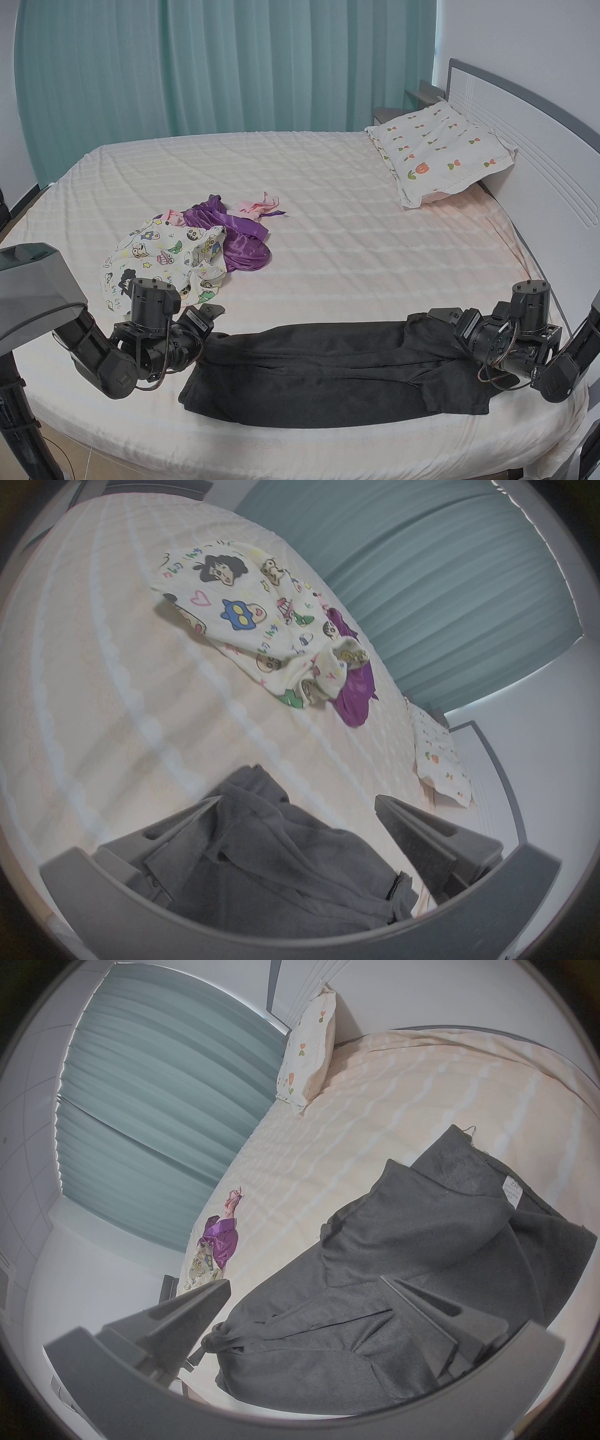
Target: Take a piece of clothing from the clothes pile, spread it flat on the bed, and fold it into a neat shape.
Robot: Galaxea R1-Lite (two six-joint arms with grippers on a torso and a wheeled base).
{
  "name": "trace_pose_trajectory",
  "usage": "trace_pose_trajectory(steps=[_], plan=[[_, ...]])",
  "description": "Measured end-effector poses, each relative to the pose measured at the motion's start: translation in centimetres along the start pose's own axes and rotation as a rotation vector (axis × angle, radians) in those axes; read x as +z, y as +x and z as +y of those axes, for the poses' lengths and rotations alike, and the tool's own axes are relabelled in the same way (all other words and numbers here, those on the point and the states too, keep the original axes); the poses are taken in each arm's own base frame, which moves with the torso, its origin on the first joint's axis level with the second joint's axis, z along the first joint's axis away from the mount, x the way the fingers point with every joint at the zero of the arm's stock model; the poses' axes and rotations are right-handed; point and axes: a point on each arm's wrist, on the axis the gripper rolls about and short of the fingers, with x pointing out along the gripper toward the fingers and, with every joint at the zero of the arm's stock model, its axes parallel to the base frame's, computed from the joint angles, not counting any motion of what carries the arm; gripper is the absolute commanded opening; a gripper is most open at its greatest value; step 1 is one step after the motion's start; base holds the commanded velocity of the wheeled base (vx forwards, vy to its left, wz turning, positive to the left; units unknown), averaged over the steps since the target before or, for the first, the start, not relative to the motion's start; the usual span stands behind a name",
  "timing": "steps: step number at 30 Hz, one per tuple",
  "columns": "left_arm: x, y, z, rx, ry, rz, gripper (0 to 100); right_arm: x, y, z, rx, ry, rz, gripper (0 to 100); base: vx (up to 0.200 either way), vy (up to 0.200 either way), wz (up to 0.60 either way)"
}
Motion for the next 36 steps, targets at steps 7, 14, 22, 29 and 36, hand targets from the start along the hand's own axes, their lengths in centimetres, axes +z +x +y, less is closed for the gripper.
trace_pose_trajectory(steps=[7,14,22,29,36], plan=[[-1.2,-0.6,-0.9,0.065,0.062,0.019,100,0.0,0.0,0.0,-0.001,-0.001,0.0,100,0.0,0.0,0.0],[-1.8,-1.9,-1.2,0.155,0.162,0.059,100,-0.1,0.0,0.0,-0.002,-0.003,0.002,100,0.0,0.0,0.0],[-1.2,-2.4,-2.8,0.152,0.191,0.047,100,-0.1,0.1,0.0,-0.003,-0.005,0.004,100,0.0,0.0,0.0],[-1.4,-2.4,-3.2,0.16,0.201,0.063,100,-0.1,0.1,0.0,-0.003,-0.005,0.004,100,0.0,0.0,0.0],[-1.2,-3.0,-3.2,0.204,0.214,0.083,100,-0.2,0.1,0.0,-0.004,-0.005,0.006,100,0.0,0.0,0.0]])
